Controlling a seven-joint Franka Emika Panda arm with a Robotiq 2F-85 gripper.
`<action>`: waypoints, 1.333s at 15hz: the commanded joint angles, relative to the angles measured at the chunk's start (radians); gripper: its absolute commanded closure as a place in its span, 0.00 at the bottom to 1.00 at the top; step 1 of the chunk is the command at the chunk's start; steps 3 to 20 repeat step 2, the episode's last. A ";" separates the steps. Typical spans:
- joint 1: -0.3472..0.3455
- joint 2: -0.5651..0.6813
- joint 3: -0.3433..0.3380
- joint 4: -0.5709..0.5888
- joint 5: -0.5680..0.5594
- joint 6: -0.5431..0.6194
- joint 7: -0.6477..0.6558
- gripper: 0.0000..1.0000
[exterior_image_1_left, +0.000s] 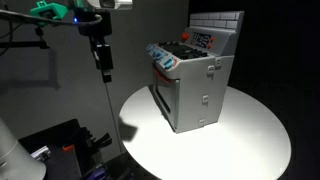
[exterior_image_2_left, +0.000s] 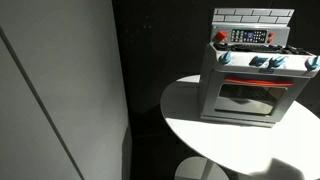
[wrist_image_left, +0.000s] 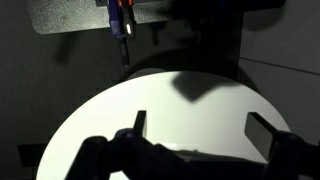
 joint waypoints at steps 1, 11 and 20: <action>-0.013 0.002 0.011 0.002 0.008 -0.002 -0.008 0.00; -0.013 0.002 0.011 0.002 0.008 -0.002 -0.008 0.00; -0.013 0.002 0.011 0.002 0.008 -0.002 -0.008 0.00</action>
